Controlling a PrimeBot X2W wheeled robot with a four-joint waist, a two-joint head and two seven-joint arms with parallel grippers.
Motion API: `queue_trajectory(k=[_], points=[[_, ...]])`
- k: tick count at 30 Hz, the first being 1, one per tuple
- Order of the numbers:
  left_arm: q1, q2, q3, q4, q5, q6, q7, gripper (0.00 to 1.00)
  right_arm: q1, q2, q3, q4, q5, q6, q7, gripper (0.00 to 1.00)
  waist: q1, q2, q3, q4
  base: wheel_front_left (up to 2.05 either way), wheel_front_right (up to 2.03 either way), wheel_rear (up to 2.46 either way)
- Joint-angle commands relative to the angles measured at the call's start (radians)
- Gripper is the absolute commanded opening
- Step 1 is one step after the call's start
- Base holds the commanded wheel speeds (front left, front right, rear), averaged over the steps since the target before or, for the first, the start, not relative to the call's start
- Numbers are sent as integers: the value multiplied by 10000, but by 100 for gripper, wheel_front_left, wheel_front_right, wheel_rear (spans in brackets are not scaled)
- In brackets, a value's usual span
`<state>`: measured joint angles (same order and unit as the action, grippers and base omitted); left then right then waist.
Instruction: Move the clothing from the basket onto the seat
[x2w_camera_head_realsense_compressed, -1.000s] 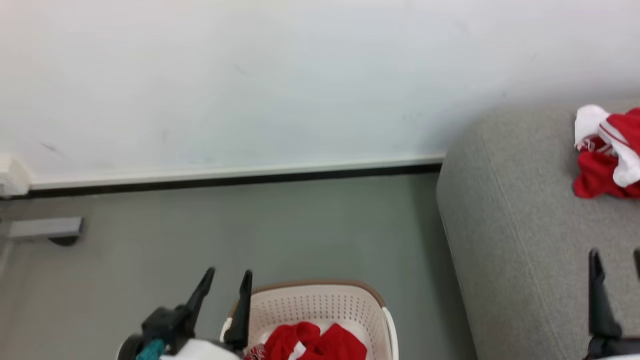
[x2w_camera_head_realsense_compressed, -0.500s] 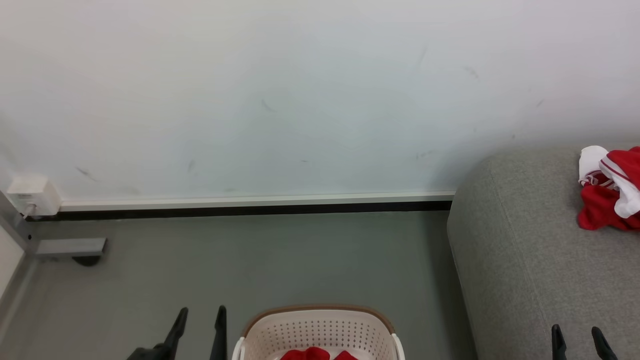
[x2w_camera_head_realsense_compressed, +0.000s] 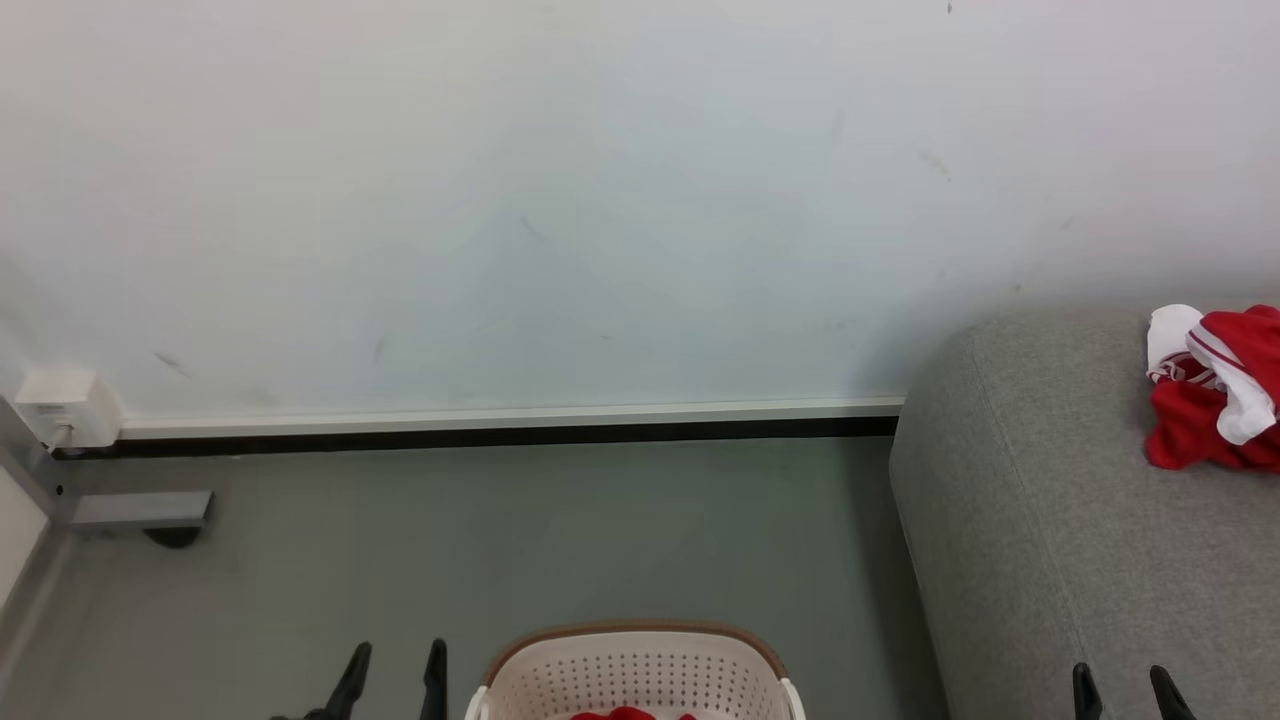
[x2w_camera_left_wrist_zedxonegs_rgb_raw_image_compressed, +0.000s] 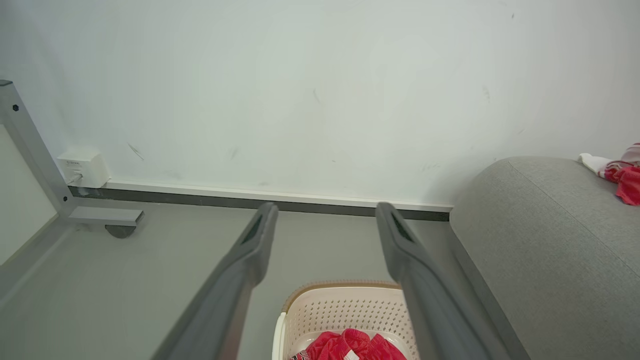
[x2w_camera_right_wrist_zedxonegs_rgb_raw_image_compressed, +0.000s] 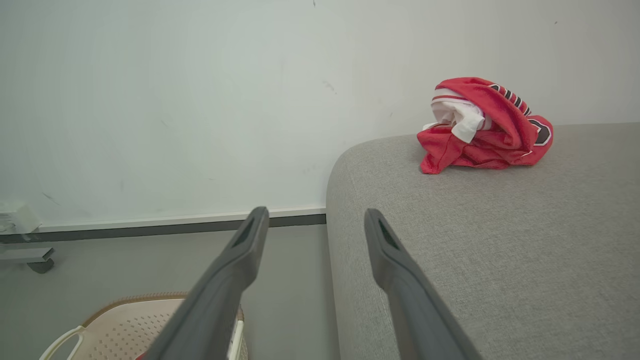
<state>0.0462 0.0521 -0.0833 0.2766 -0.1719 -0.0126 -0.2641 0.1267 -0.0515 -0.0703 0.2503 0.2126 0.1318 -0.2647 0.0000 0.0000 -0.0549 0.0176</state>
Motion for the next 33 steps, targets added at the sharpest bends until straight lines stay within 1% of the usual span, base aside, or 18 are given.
queue_trajectory(k=[1, 9, 20, 33], points=[[52, 24, 47, 3, 172, -57, -4, 100, -47, 10, 33, -1, 60, -24, 7, 100, 0, 0, -9, 20, 0, 0, 0], [34, 1, 101, -34, 243, -95, -5, 100, -52, 8, 169, 12, 138, -24, 7, 100, 0, 0, -11, 58, 0, 0, 0], [23, -4, 8, -78, 23, 26, -5, 100, -93, 8, 211, 6, 131, -22, 7, 100, 0, 0, 6, 49, 0, 0, 0], [-16, -4, -27, -69, 42, 21, -5, 100, -151, 9, 254, -20, 167, -24, 7, 100, 0, 0, 60, 21, 0, 0, 0]])
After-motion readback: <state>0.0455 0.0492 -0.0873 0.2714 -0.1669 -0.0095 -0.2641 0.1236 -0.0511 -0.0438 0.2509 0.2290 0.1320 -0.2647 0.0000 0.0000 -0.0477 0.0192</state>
